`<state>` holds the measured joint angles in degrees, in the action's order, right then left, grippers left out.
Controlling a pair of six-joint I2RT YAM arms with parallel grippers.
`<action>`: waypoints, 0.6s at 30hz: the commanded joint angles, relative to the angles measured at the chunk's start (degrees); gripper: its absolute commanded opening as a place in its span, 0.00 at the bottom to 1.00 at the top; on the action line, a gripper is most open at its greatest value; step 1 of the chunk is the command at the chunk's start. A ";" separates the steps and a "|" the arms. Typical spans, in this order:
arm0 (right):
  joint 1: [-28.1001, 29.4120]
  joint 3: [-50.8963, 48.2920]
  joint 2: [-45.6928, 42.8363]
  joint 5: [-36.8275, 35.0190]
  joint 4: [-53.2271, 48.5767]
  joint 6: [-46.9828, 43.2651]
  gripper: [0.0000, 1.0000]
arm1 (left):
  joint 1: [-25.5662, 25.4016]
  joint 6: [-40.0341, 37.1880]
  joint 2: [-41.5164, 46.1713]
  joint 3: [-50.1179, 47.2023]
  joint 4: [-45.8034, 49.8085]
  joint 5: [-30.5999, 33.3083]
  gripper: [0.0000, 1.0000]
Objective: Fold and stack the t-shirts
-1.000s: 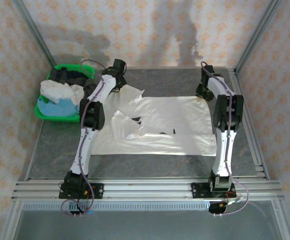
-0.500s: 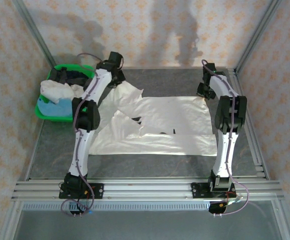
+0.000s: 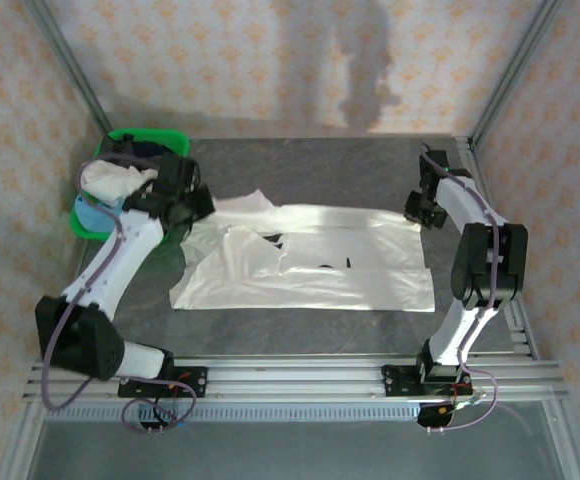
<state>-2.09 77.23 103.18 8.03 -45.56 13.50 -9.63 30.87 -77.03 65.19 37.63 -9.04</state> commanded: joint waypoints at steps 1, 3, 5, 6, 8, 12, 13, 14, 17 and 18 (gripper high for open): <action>-0.37 -3.67 -2.42 0.79 1.37 4.34 0.23 | -0.20 2.31 4.49 -11.37 -6.32 -2.10 0.00; -0.37 -5.77 -4.11 -1.31 1.30 4.91 0.25 | -0.70 2.88 7.70 -15.84 -6.22 -2.43 0.00; -0.33 -8.20 -6.41 -4.45 1.66 5.62 0.26 | -0.93 3.64 11.12 -19.79 -5.46 -1.55 0.00; -0.46 -8.93 -7.30 -5.51 1.64 6.03 0.28 | -1.05 3.75 12.49 -21.37 -5.02 -1.42 0.00; -0.59 -10.04 -8.43 -6.03 1.31 6.54 0.33 | -1.05 4.17 15.42 -24.31 -3.83 0.16 0.00; -0.64 -13.12 -10.28 -5.50 1.91 7.63 0.42 | -1.02 4.85 17.86 -27.80 -3.42 0.68 0.00; -0.64 -14.02 -11.02 -5.08 2.03 8.07 0.43 | -1.05 4.95 17.97 -28.24 -3.22 0.64 0.00; -0.63 -15.19 -12.01 -4.18 2.59 8.29 0.44 | -1.04 5.06 17.97 -28.63 -3.29 0.82 0.00; -0.62 -17.45 -14.73 -3.30 4.40 9.20 0.47 | -1.18 5.09 17.73 -29.63 -4.16 0.79 0.00; -0.64 -17.54 -15.34 -3.04 4.61 9.39 0.48 | -1.18 5.07 17.50 -29.89 -4.37 0.77 0.00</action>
<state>-2.42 60.47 90.50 4.99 -42.50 21.19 -10.50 35.11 -59.51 36.21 34.57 -10.07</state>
